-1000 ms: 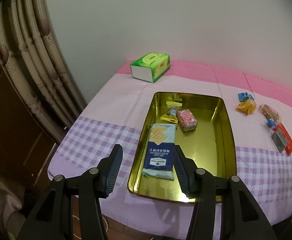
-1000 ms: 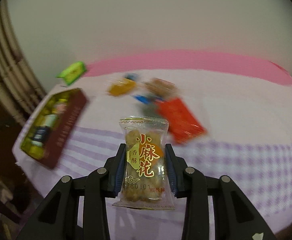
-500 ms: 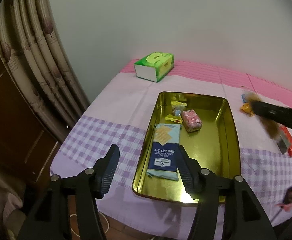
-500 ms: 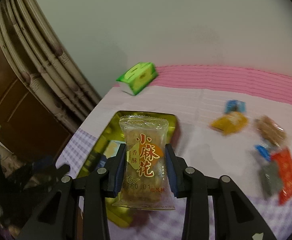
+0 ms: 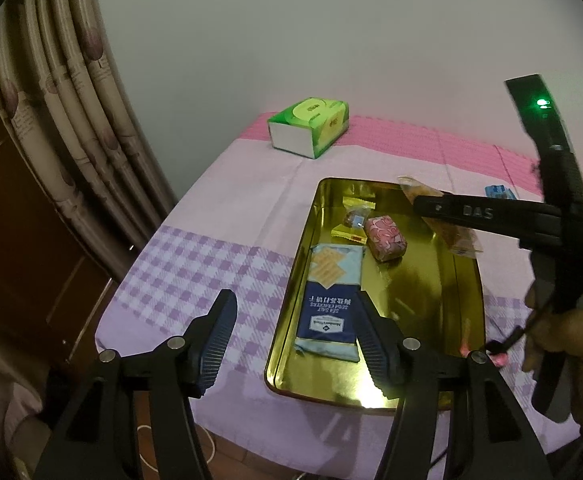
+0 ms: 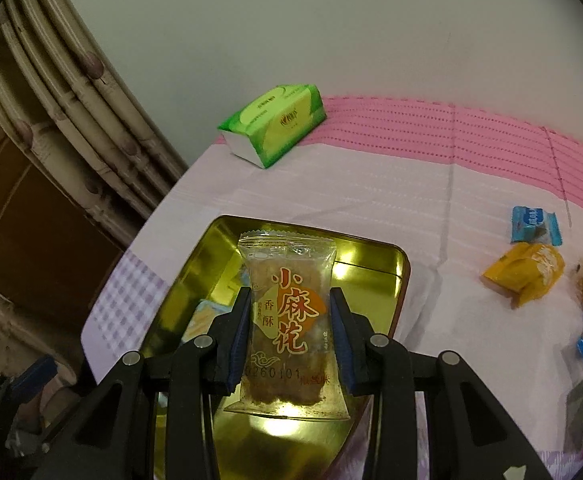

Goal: Organize snacks
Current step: 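Lower the pastry bag into the gold tray and open the right gripper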

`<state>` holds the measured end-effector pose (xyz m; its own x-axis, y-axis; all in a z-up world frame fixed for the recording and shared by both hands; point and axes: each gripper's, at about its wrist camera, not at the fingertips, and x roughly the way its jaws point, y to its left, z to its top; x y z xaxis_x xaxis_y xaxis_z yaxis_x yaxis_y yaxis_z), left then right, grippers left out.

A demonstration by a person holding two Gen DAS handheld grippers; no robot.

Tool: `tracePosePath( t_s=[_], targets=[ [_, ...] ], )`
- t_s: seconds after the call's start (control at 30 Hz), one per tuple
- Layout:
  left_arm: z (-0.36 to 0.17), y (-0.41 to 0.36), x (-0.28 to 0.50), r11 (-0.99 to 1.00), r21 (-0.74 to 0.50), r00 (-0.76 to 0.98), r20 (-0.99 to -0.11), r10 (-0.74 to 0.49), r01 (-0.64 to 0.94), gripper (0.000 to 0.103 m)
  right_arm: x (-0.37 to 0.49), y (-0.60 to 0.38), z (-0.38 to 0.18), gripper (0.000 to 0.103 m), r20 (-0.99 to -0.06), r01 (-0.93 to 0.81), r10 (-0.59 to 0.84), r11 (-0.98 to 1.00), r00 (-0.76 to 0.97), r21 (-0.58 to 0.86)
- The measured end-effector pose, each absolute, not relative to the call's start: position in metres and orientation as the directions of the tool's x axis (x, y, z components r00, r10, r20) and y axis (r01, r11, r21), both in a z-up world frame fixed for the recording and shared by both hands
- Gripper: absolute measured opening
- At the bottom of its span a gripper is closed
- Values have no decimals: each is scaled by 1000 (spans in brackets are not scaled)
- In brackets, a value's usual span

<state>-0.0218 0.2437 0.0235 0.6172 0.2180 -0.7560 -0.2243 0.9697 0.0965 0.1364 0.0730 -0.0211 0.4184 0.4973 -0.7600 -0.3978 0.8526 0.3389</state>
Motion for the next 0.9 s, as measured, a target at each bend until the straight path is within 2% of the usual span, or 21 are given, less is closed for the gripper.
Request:
tracePosePath(
  t_s=[0.17,0.73,0.9],
  targets=[
    [22,242,-20,971,99,615,-758,215,-217,60,150,108,-30,35,-774,-388,486,859,407,335],
    [18,241,-18,973,100,599,-773,209,-210,60,160,120,-45,36,-795,-371,467,869,388,329],
    [17,241,-18,972,101,596,-775,210,-210,64,161,122,-45,37,-793,-373,464,870,395,323]
  ],
)
